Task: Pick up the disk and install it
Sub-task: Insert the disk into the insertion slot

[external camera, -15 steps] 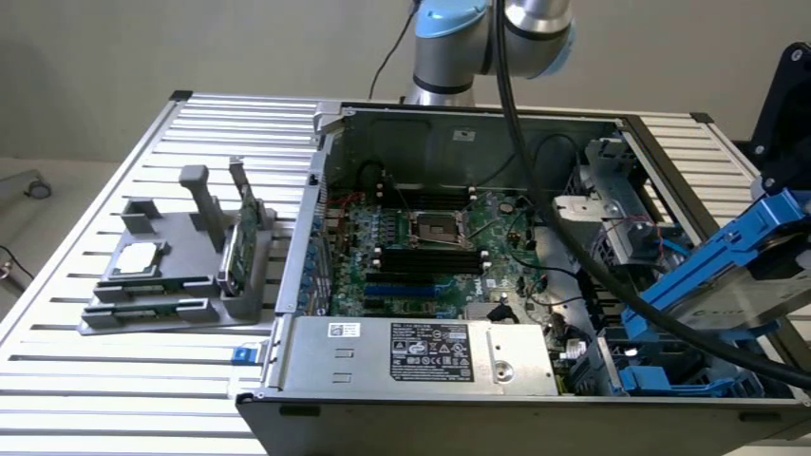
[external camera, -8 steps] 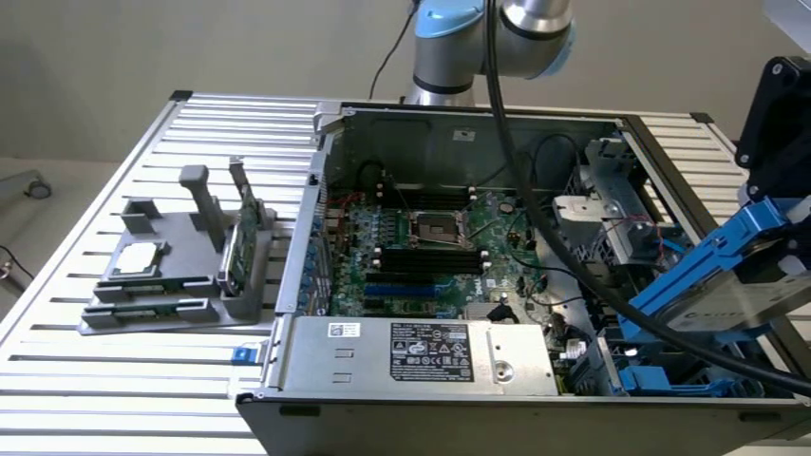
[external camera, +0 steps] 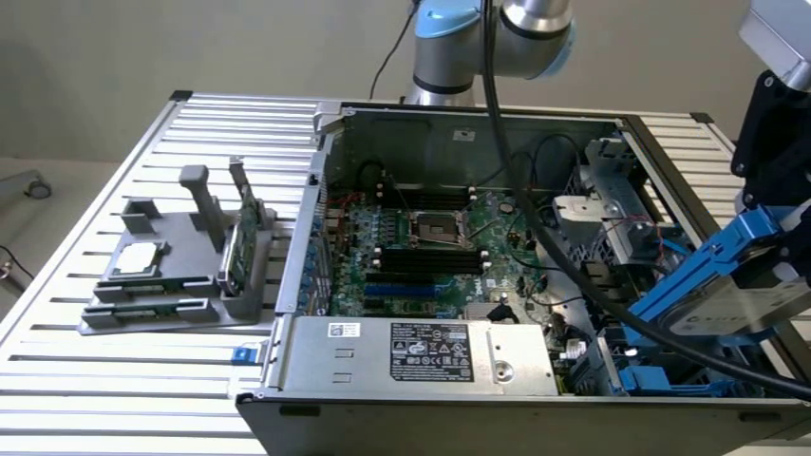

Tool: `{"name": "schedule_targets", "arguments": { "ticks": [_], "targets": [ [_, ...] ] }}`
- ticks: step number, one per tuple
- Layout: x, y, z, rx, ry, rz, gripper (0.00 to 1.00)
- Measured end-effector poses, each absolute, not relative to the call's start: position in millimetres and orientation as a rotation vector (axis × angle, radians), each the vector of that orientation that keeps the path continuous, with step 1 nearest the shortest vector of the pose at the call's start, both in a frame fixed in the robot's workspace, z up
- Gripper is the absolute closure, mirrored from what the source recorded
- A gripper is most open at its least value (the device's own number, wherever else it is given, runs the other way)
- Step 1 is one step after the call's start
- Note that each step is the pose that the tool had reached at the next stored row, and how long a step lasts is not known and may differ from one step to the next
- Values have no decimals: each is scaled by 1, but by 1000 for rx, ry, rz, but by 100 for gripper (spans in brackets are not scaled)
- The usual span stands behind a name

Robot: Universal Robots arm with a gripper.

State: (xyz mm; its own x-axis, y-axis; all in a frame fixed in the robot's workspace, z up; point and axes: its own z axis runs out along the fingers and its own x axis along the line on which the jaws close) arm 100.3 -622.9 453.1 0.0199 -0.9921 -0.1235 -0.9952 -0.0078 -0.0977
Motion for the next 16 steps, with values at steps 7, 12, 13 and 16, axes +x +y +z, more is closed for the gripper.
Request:
{"name": "schedule_targets", "arguments": {
  "ticks": [7, 12, 13, 16],
  "targets": [
    [96, -623, 443, -2126, 2103, 5, 67],
    [94, -622, 437, -2131, 2106, -13, 67],
    [94, -621, 436, -2131, 2107, -14, 67],
    [94, -619, 434, -2133, 2108, -18, 67]
  ]
}}
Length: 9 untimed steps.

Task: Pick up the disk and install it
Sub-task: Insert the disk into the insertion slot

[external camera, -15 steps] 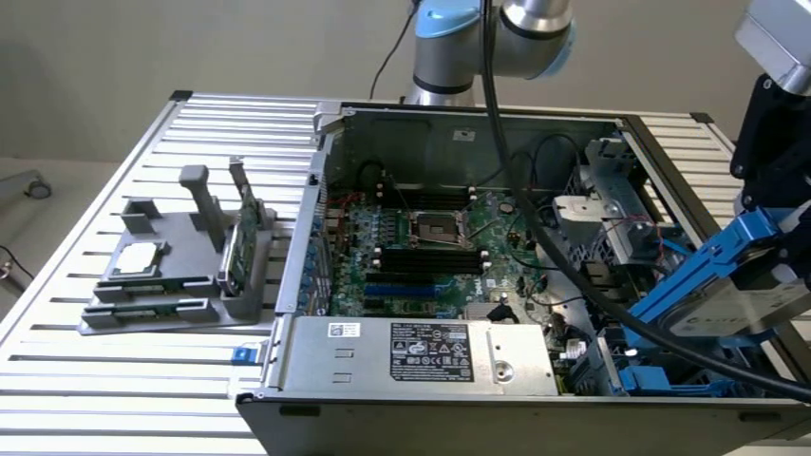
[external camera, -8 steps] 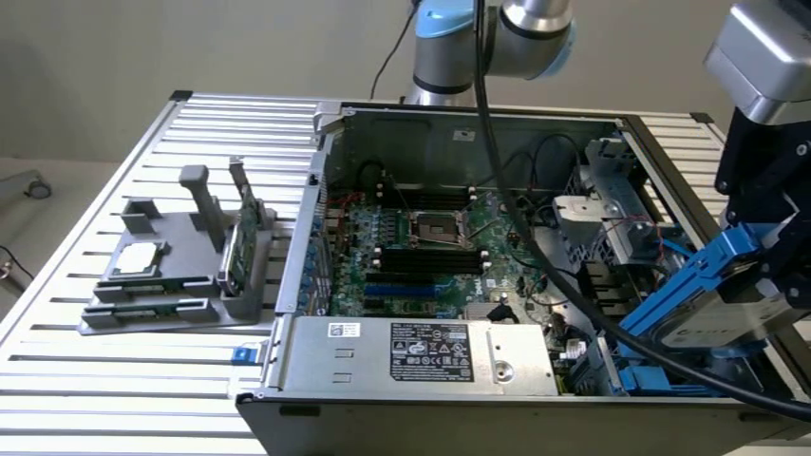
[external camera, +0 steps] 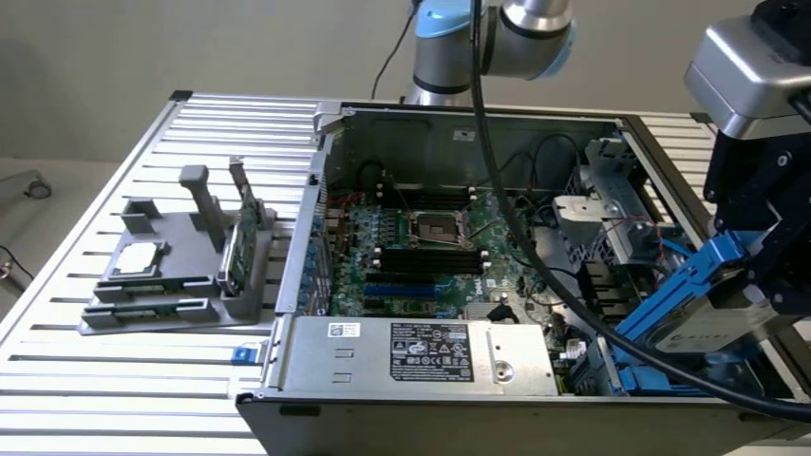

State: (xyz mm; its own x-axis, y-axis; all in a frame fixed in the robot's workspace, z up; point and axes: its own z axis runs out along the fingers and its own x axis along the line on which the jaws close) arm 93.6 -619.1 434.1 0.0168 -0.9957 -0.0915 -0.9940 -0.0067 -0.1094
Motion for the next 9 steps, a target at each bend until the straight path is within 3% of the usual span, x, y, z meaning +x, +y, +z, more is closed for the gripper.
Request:
{"name": "schedule_targets", "arguments": {
  "ticks": [9],
  "targets": [
    [94, -615, 425, -2136, 2111, -24, 67]
  ]
}}
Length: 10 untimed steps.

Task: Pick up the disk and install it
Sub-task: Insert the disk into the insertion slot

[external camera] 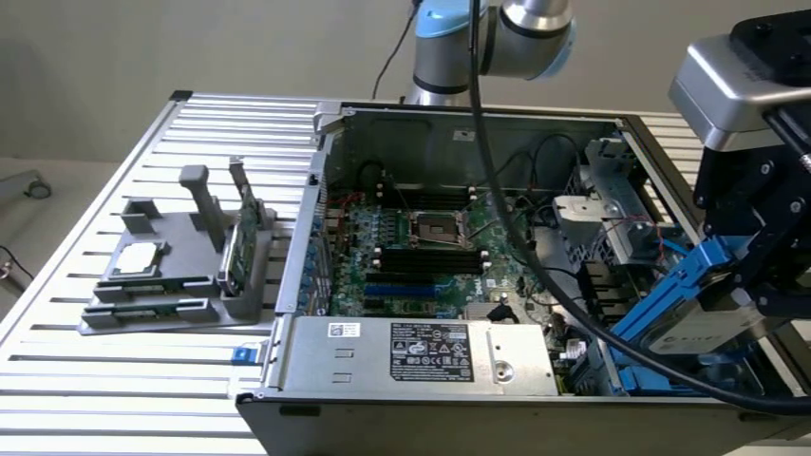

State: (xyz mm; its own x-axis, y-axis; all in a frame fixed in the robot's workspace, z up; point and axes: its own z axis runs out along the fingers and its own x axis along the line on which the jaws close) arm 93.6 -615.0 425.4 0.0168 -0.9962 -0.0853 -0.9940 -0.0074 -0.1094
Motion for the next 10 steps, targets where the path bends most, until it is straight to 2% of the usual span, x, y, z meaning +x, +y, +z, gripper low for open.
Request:
{"name": "schedule_targets", "arguments": {
  "ticks": [10],
  "targets": [
    [94, -615, 412, -2137, 2111, -25, 67]
  ]
}}
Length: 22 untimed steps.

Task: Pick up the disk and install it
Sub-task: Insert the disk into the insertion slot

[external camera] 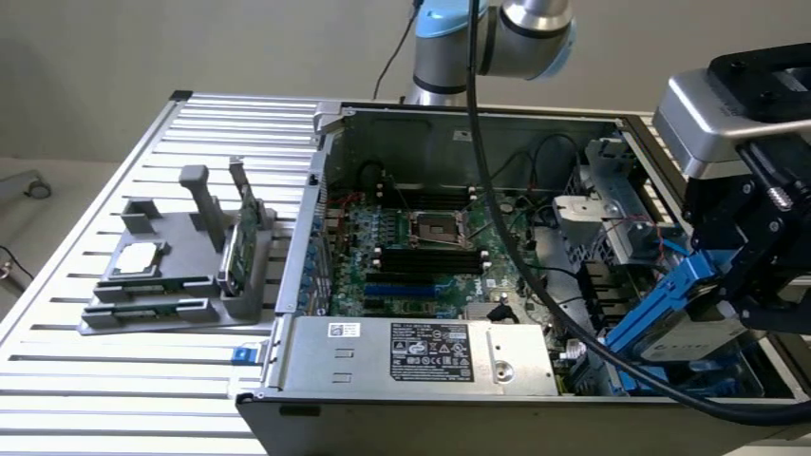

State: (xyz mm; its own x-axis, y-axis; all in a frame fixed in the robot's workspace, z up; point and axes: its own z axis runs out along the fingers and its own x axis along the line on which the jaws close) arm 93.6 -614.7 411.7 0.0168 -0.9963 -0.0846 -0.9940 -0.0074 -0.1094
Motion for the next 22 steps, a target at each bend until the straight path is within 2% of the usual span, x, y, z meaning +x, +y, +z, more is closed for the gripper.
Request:
{"name": "schedule_targets", "arguments": {
  "ticks": [5, 6, 7, 9, 10, 11, 20, 22],
  "targets": [
    [94, -615, 406, -2137, 2111, -25, 66],
    [94, -615, 405, -2137, 2111, -25, 60],
    [94, -615, 404, -2137, 2111, -25, 60],
    [94, -615, 402, -2137, 2111, -25, 48],
    [94, -615, 401, -2137, 2111, -25, 48],
    [94, -615, 401, -2137, 2111, -25, 41],
    [95, -615, 387, -2136, 2111, -25, 44],
    [96, -615, 383, -2136, 2110, -24, 56]
  ]
}}
